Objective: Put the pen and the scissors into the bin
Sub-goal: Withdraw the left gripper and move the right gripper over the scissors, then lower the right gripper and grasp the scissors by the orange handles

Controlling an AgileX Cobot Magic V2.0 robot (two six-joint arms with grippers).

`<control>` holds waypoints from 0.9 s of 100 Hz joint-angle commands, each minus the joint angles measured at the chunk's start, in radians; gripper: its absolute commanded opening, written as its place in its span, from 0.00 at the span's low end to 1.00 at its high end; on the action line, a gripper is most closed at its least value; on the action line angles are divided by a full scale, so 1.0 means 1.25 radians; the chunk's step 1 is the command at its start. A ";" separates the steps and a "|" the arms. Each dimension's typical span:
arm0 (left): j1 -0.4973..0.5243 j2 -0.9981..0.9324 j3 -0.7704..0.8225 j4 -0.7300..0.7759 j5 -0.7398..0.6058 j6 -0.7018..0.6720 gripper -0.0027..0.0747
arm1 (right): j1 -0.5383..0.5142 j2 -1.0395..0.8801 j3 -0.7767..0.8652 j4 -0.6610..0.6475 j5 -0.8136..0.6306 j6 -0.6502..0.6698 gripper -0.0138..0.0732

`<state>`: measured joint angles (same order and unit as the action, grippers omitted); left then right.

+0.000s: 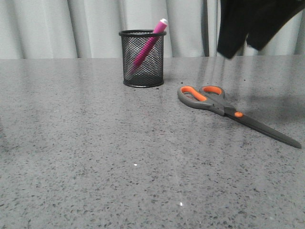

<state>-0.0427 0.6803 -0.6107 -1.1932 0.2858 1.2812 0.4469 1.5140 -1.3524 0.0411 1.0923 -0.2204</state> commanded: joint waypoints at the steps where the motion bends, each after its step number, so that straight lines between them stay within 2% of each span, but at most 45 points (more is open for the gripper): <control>1: 0.001 -0.004 -0.020 -0.031 -0.025 -0.009 0.01 | 0.022 0.023 -0.050 -0.060 0.006 0.042 0.67; 52: 0.001 -0.004 -0.020 -0.037 -0.027 -0.009 0.01 | 0.029 0.108 -0.051 -0.064 -0.053 0.056 0.67; 90: 0.001 -0.004 -0.020 -0.037 -0.027 -0.009 0.01 | 0.029 0.155 -0.051 -0.064 -0.050 0.060 0.67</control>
<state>-0.0427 0.6803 -0.6100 -1.2097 0.2752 1.2791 0.4837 1.7397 -1.3825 -0.0219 1.0498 -0.1521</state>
